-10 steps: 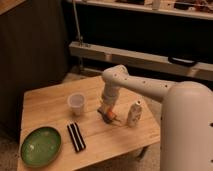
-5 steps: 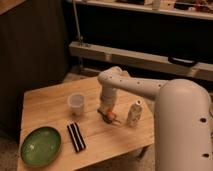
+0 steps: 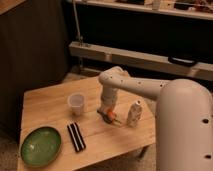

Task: Place the pepper on the white sponge

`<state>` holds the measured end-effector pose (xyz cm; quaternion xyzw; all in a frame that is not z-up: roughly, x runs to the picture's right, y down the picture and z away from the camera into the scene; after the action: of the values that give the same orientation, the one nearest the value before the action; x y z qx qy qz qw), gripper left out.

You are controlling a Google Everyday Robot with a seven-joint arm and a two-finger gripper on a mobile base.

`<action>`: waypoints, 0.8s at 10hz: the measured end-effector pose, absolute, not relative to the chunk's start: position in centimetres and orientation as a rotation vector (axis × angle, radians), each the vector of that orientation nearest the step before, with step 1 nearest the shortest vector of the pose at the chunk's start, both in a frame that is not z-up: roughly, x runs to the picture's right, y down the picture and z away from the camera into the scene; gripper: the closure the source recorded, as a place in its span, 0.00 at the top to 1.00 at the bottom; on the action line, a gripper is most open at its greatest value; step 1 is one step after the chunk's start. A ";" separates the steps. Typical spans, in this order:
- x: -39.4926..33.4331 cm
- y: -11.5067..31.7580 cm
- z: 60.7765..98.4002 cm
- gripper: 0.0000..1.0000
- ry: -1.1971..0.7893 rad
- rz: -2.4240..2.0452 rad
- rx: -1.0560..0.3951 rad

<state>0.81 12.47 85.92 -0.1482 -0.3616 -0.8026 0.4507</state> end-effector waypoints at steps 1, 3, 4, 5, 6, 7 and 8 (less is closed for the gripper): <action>0.7 12.5 85.7 0.77 -0.896 -1.988 -0.369; 0.4 12.5 85.5 0.80 -0.896 -1.997 -0.373; 0.4 12.5 85.4 0.80 -0.894 -1.999 -0.376; 0.4 12.5 85.3 0.80 -0.892 -1.999 -0.379; 0.3 12.5 85.2 0.80 -0.888 -1.999 -0.387; 0.3 12.5 85.2 0.80 -0.885 -1.998 -0.391; 0.3 12.6 85.2 0.80 -0.882 -1.994 -0.398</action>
<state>0.33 12.64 85.17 -0.1606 -0.3560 -0.8052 0.4463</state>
